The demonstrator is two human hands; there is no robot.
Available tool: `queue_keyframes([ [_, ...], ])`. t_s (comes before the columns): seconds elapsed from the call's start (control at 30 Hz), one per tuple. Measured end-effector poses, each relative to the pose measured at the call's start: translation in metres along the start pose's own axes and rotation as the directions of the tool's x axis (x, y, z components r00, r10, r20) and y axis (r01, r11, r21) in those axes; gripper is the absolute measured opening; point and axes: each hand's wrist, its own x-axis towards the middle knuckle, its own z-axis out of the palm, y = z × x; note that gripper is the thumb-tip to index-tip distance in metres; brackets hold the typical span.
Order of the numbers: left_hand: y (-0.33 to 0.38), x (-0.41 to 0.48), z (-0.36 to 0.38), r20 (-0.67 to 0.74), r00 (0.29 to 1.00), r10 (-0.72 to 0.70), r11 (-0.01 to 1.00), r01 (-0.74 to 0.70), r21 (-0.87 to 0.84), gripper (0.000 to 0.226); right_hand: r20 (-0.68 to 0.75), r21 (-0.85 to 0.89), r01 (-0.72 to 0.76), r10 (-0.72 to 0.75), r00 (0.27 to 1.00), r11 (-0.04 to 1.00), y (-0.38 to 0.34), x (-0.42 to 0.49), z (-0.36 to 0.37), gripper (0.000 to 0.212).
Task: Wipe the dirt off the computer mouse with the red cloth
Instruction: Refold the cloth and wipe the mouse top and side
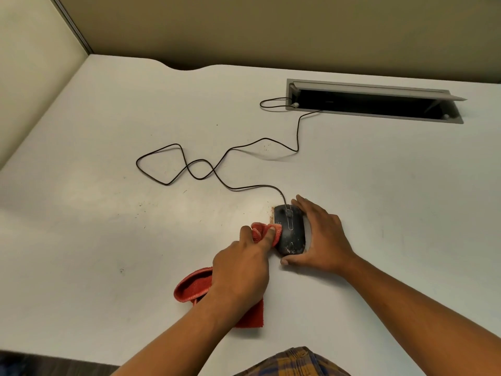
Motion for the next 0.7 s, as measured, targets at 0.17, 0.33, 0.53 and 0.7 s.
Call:
queue_keyframes([
  [0.17,0.003,-0.011,0.001,-0.032,0.99,0.135,0.991,-0.135,-0.004,0.055,0.001,0.011,0.014,-0.014,1.0,1.0,-0.002,-0.001,-0.002,0.132],
  [0.33,0.007,-0.014,0.01,0.0,0.996,0.094,0.995,-0.094,0.022,0.057,-0.005,0.013,0.017,-0.016,1.0,1.0,-0.003,-0.001,-0.002,0.131],
  [0.53,0.006,-0.011,0.01,-0.005,0.999,0.038,0.999,-0.038,-0.022,0.06,0.003,0.015,0.007,-0.007,1.0,1.0,-0.002,-0.001,-0.001,0.134],
  [0.7,0.013,-0.006,0.009,0.026,0.999,0.044,0.998,-0.043,-0.034,0.06,-0.006,0.023,0.0,0.0,1.0,1.0,-0.001,0.0,0.001,0.133],
])
